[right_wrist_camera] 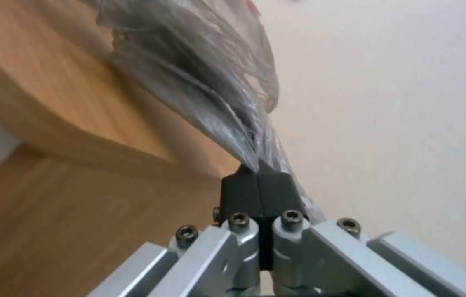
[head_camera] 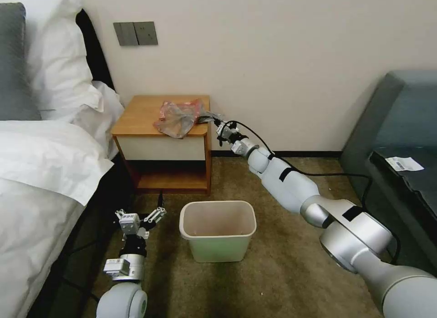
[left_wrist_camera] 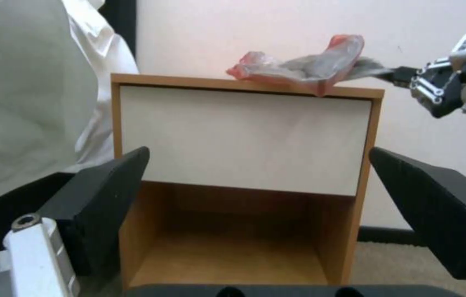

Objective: Pick up the garbage bag from the table and place it over the trash can.

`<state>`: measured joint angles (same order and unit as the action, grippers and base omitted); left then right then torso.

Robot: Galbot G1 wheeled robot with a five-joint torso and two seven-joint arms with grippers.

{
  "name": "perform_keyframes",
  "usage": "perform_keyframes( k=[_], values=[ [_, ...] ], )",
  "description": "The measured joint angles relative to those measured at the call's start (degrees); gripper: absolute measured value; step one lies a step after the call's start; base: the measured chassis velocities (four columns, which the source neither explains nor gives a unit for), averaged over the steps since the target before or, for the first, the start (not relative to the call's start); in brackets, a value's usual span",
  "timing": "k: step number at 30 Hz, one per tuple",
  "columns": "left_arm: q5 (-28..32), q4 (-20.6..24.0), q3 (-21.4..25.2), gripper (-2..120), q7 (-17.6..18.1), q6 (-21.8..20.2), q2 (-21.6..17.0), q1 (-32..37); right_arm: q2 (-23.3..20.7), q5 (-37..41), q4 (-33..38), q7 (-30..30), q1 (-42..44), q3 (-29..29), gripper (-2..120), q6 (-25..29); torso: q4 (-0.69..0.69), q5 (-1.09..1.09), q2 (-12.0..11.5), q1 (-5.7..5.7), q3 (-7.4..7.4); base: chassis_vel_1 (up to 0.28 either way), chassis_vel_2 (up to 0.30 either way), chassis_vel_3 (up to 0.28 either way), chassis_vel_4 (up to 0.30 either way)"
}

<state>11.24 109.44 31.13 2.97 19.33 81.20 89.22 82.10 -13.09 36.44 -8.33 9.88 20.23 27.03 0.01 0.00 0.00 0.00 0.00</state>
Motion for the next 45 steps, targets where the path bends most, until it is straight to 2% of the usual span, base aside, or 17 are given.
perform_keyframes(
  k=[11, 14, 15, 19, 20, 24, 28, 37, 45],
  values=[
    [1.96, -0.07, 1.49, 99, 1.25, -0.46, -0.23, -1.02, -4.17, 1.09, 12.0, -1.94, 8.57, -2.48, 0, -2.05, -0.01, -0.01, 0.0, 0.0, 0.0, 0.0, 0.0, 0.0, 0.0],
    [3.21, 1.45, 2.02, 99, 2.98, -1.95, -0.69, -1.6, -5.78, 0.98, 18.52, -2.83, 14.63, -4.04, 0, -3.5, 0.0, 0.01, 0.0, 0.0, 0.0, 0.0, 0.0, 0.0, 0.0],
    [3.21, 1.45, 2.02, 99, 2.98, -1.95, -0.69, -1.6, -5.78, 0.98, 18.52, -2.83, 14.63, -4.04, 0, -3.5, 0.0, 0.01, 0.0, 0.0, 0.0, 0.0, 0.0, 0.0, 0.0],
    [4.57, 4.5, 2.54, 99, 4.98, -4.57, -1.35, -1.43, -9.29, 0.52, 27.84, -2.95, 21.46, -4.33, 0, -4.78, -0.01, 0.0, 0.0, 0.0, -0.01, 0.0, 0.0, 0.0, 0.0],
    [4.57, 4.5, 2.54, 99, 4.98, -4.57, -1.35, -1.43, -9.29, 0.52, 27.84, -2.95, 21.46, -4.33, 0, -4.78, -0.01, 0.0, 0.0, 0.0, -0.01, 0.0, 0.0, 0.0, 0.0],
    [4.77, 5.19, 2.53, 99, 6.52, -6.23, -1.77, -1.55, -11.93, 0.09, 36.6, -2.8, 26.88, -4.41, 0, -6.76, 0.0, 0.0, 0.0, 0.0, -0.01, 0.0, 0.0, 0.0, 0.0],
    [4.63, 4.79, 1.76, 99, 6.67, -6.34, -1.49, -1.64, -13.15, -0.51, 41.63, -2.47, 29.55, -4.28, 0, -7.98, 0.0, 0.0, 0.0, 0.0, -0.01, 0.0, 0.0, 0.0, 0.0],
    [4.19, 4.8, 1.44, 99, 6.71, -6.35, -1.18, -1.05, -16.49, -2.09, 49.02, -1.78, 38.12, -4.85, 0, -8.53, -0.01, 0.0, 0.0, 0.0, -0.01, 0.0, 0.0, 0.0, 0.0],
    [3.86, 4.92, 1.04, 99, 6.84, -6.38, -1.1, -1.07, -18.89, -5.21, 52.16, -1.78, 43.77, -3.86, 0, -7.85, 0.0, 0.0, 0.0, 0.0, 0.0, 0.0, 0.0, 0.0, 0.0]
  ],
)
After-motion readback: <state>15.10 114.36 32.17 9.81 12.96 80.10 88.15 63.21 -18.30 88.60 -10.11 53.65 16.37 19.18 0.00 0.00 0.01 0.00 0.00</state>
